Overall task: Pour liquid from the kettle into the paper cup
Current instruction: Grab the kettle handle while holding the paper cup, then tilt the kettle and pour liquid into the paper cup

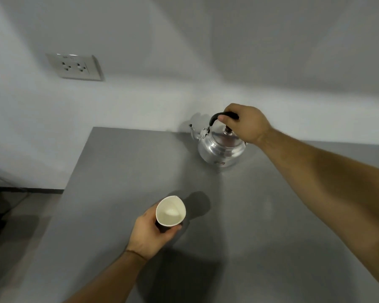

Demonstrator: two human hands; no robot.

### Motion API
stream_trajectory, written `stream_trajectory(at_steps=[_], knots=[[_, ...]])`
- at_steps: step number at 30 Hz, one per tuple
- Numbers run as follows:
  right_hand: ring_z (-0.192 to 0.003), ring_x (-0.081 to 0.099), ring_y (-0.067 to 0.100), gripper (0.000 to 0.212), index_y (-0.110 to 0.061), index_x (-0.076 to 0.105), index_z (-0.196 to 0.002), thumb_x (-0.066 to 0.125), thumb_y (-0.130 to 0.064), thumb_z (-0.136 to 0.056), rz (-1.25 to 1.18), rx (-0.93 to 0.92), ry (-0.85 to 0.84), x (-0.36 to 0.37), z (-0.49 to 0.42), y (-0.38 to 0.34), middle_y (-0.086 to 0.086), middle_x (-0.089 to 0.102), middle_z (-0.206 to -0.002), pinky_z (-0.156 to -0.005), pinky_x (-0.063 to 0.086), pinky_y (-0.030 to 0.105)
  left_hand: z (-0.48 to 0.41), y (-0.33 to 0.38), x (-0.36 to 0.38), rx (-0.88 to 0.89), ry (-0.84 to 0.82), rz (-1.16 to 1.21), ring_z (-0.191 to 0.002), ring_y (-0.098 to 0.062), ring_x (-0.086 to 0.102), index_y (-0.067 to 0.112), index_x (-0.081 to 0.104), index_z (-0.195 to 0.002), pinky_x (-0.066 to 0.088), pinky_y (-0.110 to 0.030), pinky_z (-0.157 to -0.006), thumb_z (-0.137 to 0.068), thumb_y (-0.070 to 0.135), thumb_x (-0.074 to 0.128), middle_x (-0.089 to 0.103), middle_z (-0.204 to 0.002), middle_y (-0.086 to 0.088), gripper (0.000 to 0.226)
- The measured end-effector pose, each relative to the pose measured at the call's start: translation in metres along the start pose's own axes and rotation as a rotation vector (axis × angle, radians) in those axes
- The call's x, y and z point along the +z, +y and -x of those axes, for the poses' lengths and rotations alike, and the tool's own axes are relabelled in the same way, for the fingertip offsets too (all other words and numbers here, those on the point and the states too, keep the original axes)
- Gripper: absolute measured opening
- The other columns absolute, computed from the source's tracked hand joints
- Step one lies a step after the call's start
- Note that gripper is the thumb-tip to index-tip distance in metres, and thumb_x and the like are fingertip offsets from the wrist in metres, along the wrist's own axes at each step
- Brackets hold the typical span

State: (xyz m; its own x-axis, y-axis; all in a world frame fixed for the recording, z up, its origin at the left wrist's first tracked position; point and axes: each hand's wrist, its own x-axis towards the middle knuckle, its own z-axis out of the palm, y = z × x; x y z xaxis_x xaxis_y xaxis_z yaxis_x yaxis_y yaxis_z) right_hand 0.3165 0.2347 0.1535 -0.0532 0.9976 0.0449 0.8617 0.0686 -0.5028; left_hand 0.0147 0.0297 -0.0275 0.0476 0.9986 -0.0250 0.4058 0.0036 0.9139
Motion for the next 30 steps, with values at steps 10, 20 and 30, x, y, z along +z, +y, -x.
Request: stream_trajectory(at_steps=[10, 20, 30], knots=[[-0.103, 0.075, 0.002, 0.014, -0.043, 0.083, -0.108, 0.075, -0.039, -0.097, -0.226, -0.07, -0.02, -0.044, 0.084, -0.041, -0.025, 0.082, -0.106, -0.103, 0.059, 0.039, -0.001, -0.006, 0.001, -0.048, -0.023, -0.033, -0.096, 0.006, 0.071, 0.052, 0.065, -0.102, 0.054, -0.014, -0.083, -0.059, 0.042, 0.094, 0.076, -0.099, 0.026, 0.053], [-0.092, 0.064, 0.003, 0.022, -0.059, 0.075, -0.116, 0.063, -0.059, -0.098, 0.081, -0.2, -0.11, -0.034, 0.16, -0.07, -0.031, 0.067, -0.087, -0.082, 0.047, 0.033, 0.0, -0.002, 0.001, -0.076, -0.025, -0.051, -0.088, 0.01, 0.069, 0.047, 0.064, -0.098, 0.049, -0.005, -0.074, -0.062, 0.032, 0.095, 0.073, -0.086, 0.03, 0.05], [-0.09, 0.068, 0.019, 0.029, -0.054, 0.074, -0.113, 0.047, -0.06, -0.104, 0.478, -0.322, -0.163, -0.01, 0.178, -0.108, -0.012, 0.072, -0.09, -0.062, 0.042, 0.03, -0.001, -0.004, -0.001, -0.045, -0.043, -0.073, -0.086, -0.005, 0.071, 0.029, 0.07, -0.11, 0.054, -0.018, -0.077, -0.064, 0.035, 0.095, 0.077, -0.095, 0.01, 0.053]])
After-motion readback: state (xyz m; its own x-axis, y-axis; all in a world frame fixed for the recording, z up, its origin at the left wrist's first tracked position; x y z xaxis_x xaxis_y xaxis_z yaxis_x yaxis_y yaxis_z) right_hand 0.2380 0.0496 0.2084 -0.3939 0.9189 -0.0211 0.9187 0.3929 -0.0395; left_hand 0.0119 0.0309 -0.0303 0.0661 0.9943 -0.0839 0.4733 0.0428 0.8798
